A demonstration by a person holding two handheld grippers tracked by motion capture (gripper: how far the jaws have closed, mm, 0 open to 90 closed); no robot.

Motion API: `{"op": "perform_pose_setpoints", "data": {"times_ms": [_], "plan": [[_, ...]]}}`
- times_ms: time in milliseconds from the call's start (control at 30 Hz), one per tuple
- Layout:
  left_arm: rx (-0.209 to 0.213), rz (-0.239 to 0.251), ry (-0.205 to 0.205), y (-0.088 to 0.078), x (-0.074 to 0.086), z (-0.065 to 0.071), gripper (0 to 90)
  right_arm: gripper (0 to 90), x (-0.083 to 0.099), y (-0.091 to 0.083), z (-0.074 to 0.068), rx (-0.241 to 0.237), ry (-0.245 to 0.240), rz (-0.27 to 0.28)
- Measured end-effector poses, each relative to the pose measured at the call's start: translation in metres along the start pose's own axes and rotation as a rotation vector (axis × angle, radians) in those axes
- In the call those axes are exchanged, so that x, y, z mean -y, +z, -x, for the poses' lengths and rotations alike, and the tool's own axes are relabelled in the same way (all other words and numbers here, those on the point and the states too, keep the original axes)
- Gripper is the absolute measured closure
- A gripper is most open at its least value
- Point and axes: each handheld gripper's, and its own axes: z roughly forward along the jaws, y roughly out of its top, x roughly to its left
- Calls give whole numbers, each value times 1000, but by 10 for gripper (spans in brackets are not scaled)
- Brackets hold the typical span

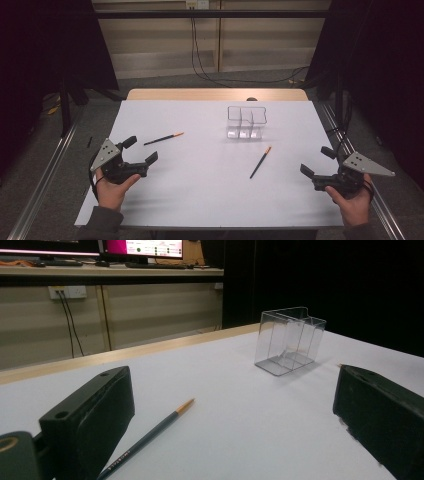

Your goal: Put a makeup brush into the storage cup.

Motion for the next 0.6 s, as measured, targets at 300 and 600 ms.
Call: {"op": "perform_pose_setpoints", "data": {"times_ms": [300, 600], "plan": [[-7, -9, 18, 7, -1, -3, 28, 15, 0, 0, 0, 3, -4, 0], [-15, 0, 5, 13, -2, -8, 29, 16, 0, 0, 0, -1, -5, -1]]}}
